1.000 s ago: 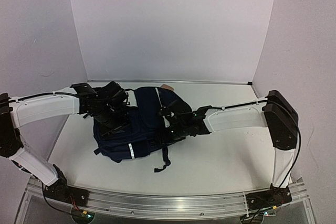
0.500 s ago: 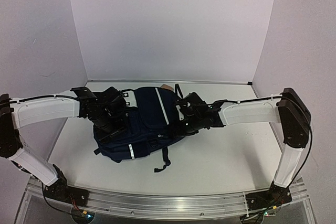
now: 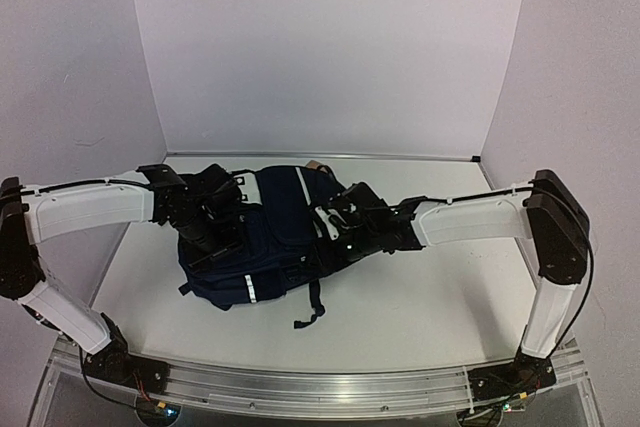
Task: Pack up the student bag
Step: Zip the student bag at the center of the board.
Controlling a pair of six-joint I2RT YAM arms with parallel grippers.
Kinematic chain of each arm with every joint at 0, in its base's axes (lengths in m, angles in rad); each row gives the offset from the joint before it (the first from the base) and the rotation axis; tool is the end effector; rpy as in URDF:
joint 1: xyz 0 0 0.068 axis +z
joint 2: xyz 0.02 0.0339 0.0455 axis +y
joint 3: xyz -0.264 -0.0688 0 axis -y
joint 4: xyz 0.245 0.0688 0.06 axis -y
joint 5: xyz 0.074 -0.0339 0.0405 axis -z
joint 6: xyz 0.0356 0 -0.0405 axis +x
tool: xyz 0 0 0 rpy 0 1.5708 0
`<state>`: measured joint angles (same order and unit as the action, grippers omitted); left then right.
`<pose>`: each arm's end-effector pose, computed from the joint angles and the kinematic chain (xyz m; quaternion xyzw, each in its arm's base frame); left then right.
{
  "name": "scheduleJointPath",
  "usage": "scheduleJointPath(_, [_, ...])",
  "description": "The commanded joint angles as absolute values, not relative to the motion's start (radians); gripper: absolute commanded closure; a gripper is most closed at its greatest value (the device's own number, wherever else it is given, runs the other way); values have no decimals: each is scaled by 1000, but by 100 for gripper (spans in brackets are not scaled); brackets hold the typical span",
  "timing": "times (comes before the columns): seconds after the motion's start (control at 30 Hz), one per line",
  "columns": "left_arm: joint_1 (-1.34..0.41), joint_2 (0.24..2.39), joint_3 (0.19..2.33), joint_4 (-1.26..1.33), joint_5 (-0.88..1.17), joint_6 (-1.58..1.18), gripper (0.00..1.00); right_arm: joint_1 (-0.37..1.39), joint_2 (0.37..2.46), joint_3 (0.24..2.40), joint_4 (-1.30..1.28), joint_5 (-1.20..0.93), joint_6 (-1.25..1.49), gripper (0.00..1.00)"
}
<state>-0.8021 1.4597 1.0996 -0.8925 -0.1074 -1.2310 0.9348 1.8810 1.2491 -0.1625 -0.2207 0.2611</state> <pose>0.1942 -0.1953 0.2418 -0.2181 0.9616 -0.1066 0.1283 0.2372 0.3344 0.1910 -0.3434 0.8545 0.2960 0.2536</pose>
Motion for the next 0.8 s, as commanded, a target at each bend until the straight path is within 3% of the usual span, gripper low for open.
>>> scheduleJointPath(0.0, [-796,1456,1146,-915,-115,-1216,26,935,1941,1262,-133,-110,195,31])
scheduleJointPath(0.1, [-796,1452,1144,-919,-116,-1217,26,935,1973,1276,-131,-118,194,33])
scheduleJointPath(0.27, [-794,1445,1132,-916,-117,-1214,26,938,2001,1302,-95,-172,208,52])
scheduleJointPath(0.6, [-790,1462,1133,-898,-101,-1191,25,967,1971,1333,-63,-191,175,68])
scheduleJointPath(0.77, [-785,1463,1125,-892,-95,-1189,25,969,1960,1327,-63,-209,160,82])
